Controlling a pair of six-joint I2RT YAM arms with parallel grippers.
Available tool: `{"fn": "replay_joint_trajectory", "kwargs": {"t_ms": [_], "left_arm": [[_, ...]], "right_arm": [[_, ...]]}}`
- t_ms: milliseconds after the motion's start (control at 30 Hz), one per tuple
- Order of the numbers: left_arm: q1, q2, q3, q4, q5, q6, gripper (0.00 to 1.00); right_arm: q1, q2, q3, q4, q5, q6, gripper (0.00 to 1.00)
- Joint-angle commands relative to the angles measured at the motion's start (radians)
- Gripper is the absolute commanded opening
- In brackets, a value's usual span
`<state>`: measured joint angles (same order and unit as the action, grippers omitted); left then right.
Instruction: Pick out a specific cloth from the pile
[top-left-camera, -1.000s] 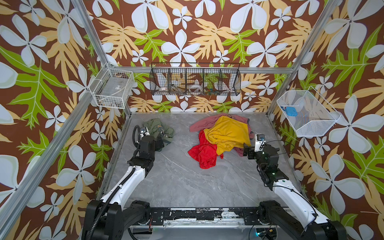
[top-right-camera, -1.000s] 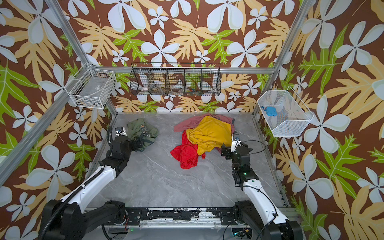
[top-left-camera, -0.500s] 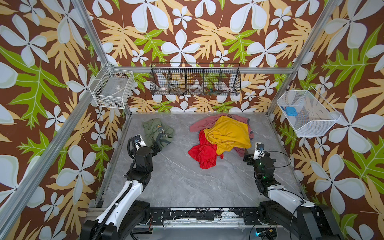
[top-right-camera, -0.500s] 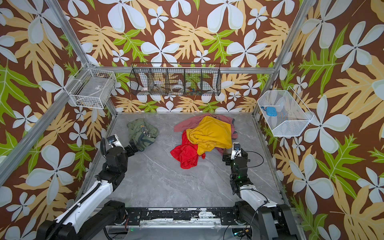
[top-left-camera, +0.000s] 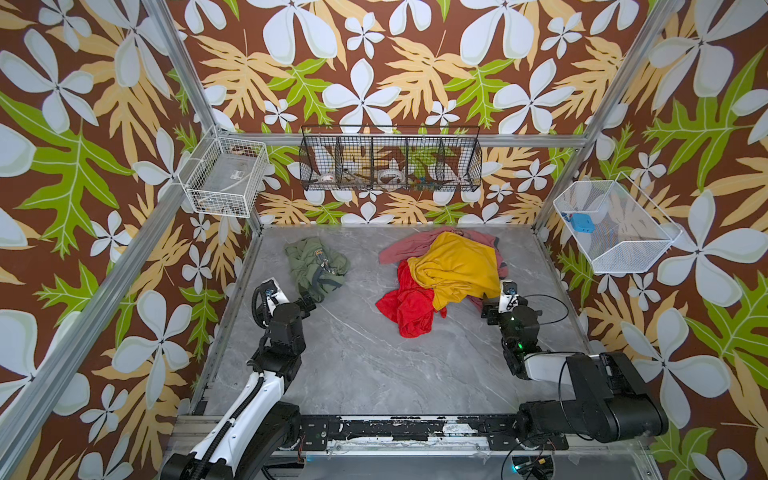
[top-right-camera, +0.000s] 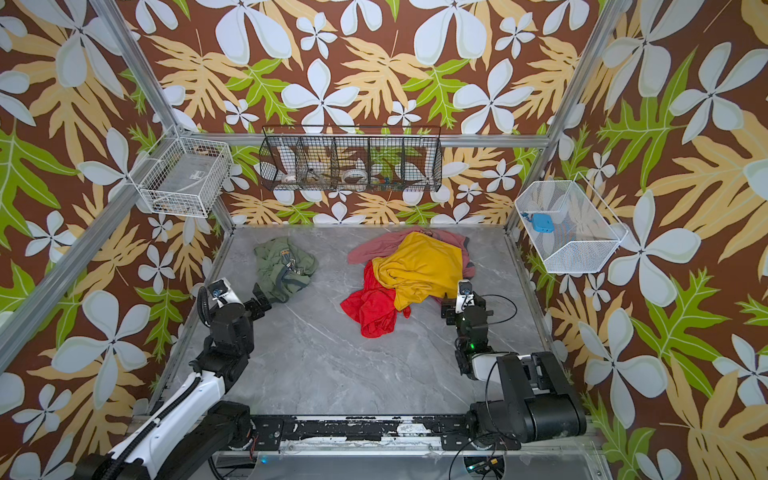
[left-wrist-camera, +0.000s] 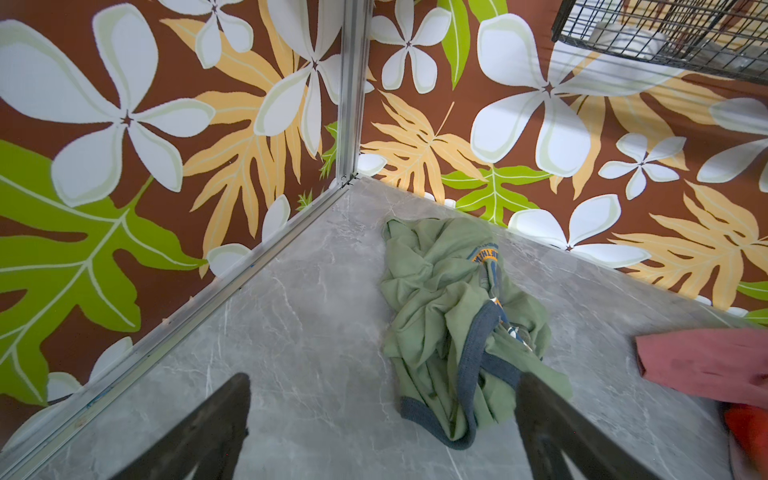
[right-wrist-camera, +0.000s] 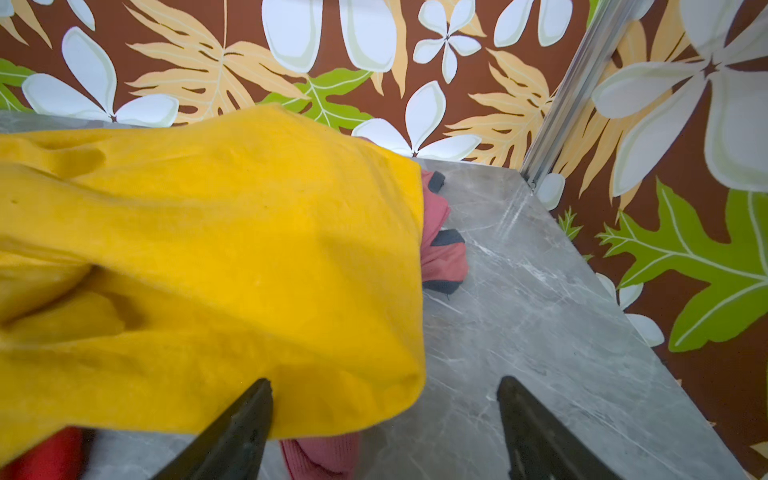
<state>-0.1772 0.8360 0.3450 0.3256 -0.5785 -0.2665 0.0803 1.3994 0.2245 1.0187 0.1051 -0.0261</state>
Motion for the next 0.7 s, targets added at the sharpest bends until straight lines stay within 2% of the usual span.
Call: {"fn": "replay_joint_trajectory", "kwargs": {"t_ms": [0,300,533,667], "left_arm": [[-0.001,0.000,-0.009,0.045,-0.021,0.000,1.00],[-0.001,0.009,-0.027,0.108,-0.006,0.035,1.00],[-0.001,0.050,-0.137,0.377,0.008,0.106,1.00],[-0.001,0.149,-0.171,0.544,0.032,0.162,1.00]], "right_arm": [[-0.007,0.026,0.001,0.077,-0.024,0.008,0.85],[-0.053,0.059,0.005,0.094,-0.094,0.041,0.87],[-0.067,0.066,0.008,0.095,-0.103,0.055,0.96],[-0.067,0.064,0.007,0.096,-0.102,0.055,0.96]]}}
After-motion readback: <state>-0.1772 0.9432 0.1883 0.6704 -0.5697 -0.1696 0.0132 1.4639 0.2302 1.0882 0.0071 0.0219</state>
